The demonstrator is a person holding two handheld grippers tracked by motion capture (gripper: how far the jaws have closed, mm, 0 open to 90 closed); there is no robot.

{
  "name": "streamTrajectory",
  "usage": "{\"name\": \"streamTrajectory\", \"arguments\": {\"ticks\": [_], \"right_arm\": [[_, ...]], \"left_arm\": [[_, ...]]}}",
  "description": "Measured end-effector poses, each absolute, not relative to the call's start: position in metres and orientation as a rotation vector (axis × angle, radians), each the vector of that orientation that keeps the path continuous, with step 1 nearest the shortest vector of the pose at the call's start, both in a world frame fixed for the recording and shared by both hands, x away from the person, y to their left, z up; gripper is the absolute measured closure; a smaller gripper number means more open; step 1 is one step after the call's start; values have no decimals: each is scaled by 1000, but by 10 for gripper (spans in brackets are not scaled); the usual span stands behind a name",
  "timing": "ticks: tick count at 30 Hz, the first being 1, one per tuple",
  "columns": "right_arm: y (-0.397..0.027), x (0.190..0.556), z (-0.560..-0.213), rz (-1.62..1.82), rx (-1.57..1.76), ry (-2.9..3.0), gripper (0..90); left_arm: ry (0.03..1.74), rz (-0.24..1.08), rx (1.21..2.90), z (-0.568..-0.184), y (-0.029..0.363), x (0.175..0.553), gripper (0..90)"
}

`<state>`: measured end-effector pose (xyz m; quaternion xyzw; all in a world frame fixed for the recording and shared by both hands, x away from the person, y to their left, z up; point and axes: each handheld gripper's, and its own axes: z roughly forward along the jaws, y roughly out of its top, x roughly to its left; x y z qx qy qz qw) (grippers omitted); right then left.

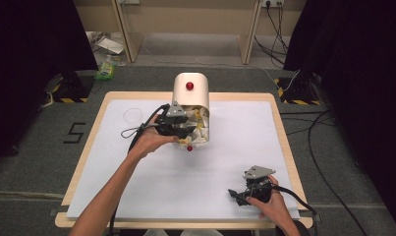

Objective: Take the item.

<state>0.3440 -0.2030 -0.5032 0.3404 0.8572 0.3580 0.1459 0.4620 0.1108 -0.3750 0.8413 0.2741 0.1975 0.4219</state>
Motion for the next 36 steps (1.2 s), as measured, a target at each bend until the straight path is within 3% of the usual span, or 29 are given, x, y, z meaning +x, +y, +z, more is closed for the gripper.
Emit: {"name": "streamTrajectory", "arguments": {"ticks": [5,16,36], "right_arm": [[-203,344,-503,1031,977,2468,77],[-203,343,-503,1031,988,2468,77],[-203,344,-503,1030,979,2470,76]], "left_arm": [[595,559,2169,-376,111,468,619],[587,629,2179,-381,109,464,846],[645,493,1981,-356,127,445,868]]}}
